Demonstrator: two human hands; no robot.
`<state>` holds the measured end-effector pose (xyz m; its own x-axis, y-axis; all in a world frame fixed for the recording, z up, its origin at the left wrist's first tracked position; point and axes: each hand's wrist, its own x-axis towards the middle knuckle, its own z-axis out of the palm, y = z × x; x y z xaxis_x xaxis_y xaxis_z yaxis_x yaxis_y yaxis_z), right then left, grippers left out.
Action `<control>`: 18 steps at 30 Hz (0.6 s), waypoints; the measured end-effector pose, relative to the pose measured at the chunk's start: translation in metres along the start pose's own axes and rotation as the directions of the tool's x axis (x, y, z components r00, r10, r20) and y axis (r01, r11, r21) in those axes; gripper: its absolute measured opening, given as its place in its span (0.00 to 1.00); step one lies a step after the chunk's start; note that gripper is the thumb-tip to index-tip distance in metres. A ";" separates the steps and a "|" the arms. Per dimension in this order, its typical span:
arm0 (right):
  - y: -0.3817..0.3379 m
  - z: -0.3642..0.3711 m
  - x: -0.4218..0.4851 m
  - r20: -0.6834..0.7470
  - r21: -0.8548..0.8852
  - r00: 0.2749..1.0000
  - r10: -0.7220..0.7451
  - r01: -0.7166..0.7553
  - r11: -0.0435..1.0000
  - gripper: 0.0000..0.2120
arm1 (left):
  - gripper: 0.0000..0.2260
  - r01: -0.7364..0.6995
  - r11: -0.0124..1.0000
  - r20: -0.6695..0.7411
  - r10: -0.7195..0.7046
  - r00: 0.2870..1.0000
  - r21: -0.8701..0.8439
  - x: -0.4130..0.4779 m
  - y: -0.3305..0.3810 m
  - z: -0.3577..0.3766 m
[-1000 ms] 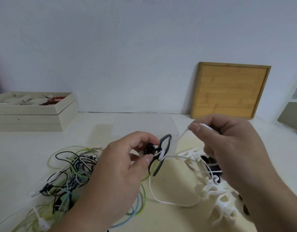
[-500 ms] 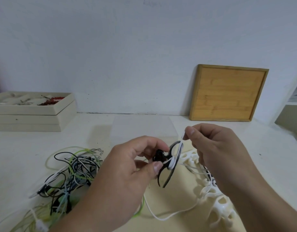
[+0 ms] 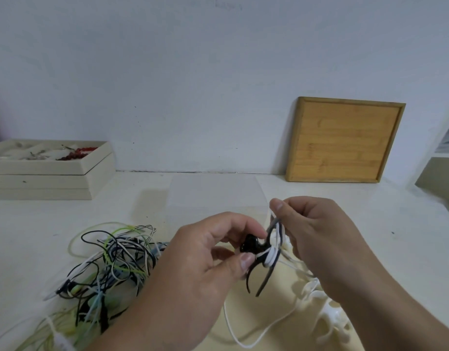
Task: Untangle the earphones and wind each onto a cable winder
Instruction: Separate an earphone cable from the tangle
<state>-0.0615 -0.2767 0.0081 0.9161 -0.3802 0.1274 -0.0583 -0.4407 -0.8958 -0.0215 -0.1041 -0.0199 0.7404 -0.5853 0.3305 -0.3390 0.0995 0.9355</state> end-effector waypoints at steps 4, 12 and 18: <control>0.002 0.005 0.000 0.119 -0.013 0.993 0.017 -0.015 1.000 0.23 | 0.12 -0.015 1.000 -0.001 0.015 1.000 -0.021 0.001 0.000 -0.001; 0.000 0.008 -0.005 0.414 -0.164 0.909 0.047 0.024 0.986 0.22 | 0.14 -0.115 0.990 -0.219 0.095 0.971 -0.079 0.004 0.004 -0.006; 0.001 0.007 -0.008 0.538 -0.113 0.842 -0.046 0.126 0.986 0.19 | 0.18 -0.084 0.996 -0.451 0.088 0.888 0.028 0.006 -0.001 -0.009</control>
<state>-0.0660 -0.2684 0.0033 0.9872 0.1374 -0.0809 0.0128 -0.5740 -0.8188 -0.0116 -0.1010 -0.0172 0.8896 -0.1486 0.4318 -0.4160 0.1263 0.9005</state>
